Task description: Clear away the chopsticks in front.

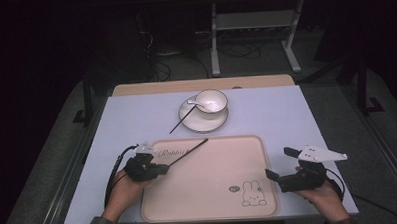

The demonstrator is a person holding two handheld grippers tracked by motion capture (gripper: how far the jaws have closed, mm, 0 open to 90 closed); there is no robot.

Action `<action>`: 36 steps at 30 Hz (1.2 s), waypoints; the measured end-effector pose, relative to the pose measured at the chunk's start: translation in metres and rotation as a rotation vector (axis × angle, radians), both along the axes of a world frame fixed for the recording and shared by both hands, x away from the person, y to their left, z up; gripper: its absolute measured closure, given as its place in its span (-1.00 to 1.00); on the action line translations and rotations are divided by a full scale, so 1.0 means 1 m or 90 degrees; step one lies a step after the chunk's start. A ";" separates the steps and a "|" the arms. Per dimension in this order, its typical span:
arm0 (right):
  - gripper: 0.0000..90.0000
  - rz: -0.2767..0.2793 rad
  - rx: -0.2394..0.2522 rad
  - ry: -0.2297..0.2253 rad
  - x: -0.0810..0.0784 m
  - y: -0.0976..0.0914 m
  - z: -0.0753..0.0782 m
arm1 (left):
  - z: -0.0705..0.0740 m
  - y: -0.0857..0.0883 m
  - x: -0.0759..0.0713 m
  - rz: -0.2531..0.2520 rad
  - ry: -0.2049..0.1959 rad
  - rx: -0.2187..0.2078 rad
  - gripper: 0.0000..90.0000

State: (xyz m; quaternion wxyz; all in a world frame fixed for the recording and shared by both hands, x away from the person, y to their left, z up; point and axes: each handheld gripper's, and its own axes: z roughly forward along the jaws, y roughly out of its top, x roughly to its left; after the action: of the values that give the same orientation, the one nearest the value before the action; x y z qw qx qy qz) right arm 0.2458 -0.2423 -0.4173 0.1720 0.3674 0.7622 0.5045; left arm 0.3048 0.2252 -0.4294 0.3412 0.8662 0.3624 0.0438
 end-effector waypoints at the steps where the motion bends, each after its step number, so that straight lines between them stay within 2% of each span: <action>1: -1.00 0.000 0.000 0.000 0.000 0.000 0.000 | -0.002 0.000 0.000 0.001 0.003 0.002 0.88; 4: -1.00 0.001 0.000 0.001 0.000 0.000 0.000 | -0.006 0.000 0.001 -0.001 0.008 0.021 0.87; 11: -1.00 0.001 0.001 0.000 0.000 0.000 0.000 | -0.006 0.000 0.001 -0.002 0.003 0.022 0.86; 24: -1.00 0.006 0.000 0.001 0.000 0.000 0.000 | -0.006 -0.001 0.002 0.001 0.009 0.014 0.78; 25: -1.00 0.006 0.000 0.001 0.000 0.000 0.000 | -0.004 0.000 0.003 -0.001 0.008 0.003 0.76; 26: -1.00 0.006 0.000 0.001 0.000 0.000 0.000 | -0.004 0.000 0.003 -0.001 0.008 0.003 0.73; 29: -1.00 0.005 0.000 0.003 0.000 -0.001 0.000 | 0.006 -0.003 0.017 0.000 0.000 -0.005 0.48; 31: -1.00 0.004 0.002 0.003 0.000 -0.001 0.000 | 0.011 -0.004 0.027 0.001 0.008 -0.017 0.25; 33: -1.00 0.002 0.002 0.003 0.000 -0.001 0.000 | 0.014 -0.007 0.036 0.000 0.016 -0.014 -0.01; 36: -1.00 0.002 0.001 0.002 0.000 -0.001 0.000 | 0.017 -0.013 0.048 -0.005 0.010 0.001 -0.34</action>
State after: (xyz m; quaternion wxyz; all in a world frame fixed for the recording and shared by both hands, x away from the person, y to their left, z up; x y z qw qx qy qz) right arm 0.2461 -0.2436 -0.4171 0.1695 0.3673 0.7628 0.5045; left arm 0.3525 0.2121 -0.4122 0.3381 0.8682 0.3614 0.0355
